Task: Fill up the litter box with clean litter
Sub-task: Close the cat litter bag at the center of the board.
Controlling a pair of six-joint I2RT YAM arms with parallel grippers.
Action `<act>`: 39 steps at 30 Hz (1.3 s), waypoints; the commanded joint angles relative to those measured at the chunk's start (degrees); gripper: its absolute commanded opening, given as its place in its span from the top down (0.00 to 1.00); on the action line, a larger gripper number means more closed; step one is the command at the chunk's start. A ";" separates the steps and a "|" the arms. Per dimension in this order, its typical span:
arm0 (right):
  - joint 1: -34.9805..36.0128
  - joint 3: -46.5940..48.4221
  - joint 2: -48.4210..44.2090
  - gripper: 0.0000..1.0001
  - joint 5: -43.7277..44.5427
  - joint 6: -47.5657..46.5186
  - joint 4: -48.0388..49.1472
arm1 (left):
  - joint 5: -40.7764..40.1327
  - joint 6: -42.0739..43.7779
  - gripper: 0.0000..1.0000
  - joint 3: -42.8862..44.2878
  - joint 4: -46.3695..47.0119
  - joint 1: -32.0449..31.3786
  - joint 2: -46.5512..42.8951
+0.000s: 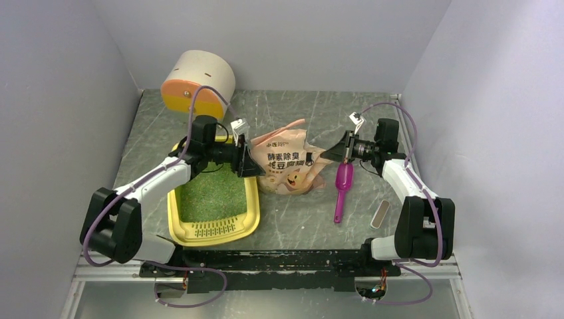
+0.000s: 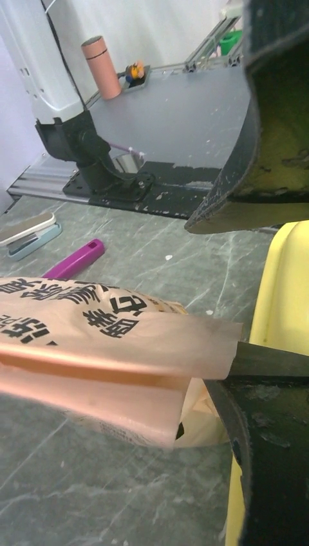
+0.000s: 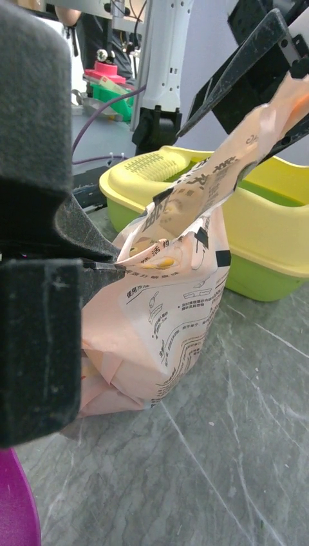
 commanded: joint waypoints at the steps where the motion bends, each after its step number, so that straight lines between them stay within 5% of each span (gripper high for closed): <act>1: -1.14 -0.52 -0.93 1.00 -0.07 2.07 3.55 | -4.38 -6.08 0.37 -3.77 17.40 -0.62 -2.60; 9: -1.48 -1.22 -0.89 1.00 -0.58 3.24 5.48 | 0.18 -12.28 0.44 -9.49 39.75 -1.28 0.26; 16: -2.32 -1.41 -0.82 1.00 -0.69 4.73 6.89 | 0.82 -7.22 0.47 -10.37 38.66 -3.22 0.31; 17: -2.50 -1.59 -0.66 1.00 -0.87 5.47 7.68 | 0.56 -6.08 0.48 -10.18 37.56 -3.32 0.43; 23: -3.92 -1.59 0.03 1.00 -1.46 6.13 7.69 | -0.16 -1.82 0.93 -4.98 27.50 -3.18 3.01; 27: -5.13 -2.18 -0.59 1.00 -3.13 7.68 9.32 | 0.50 5.52 0.95 2.12 10.75 -1.96 4.69; 33: -6.63 -2.17 0.88 1.00 -5.12 7.77 8.56 | 6.46 3.01 0.95 5.56 4.42 3.37 5.87; 39: -6.71 -2.51 1.47 1.00 -5.75 6.64 8.41 | 5.32 10.94 0.95 11.37 -11.06 4.04 8.50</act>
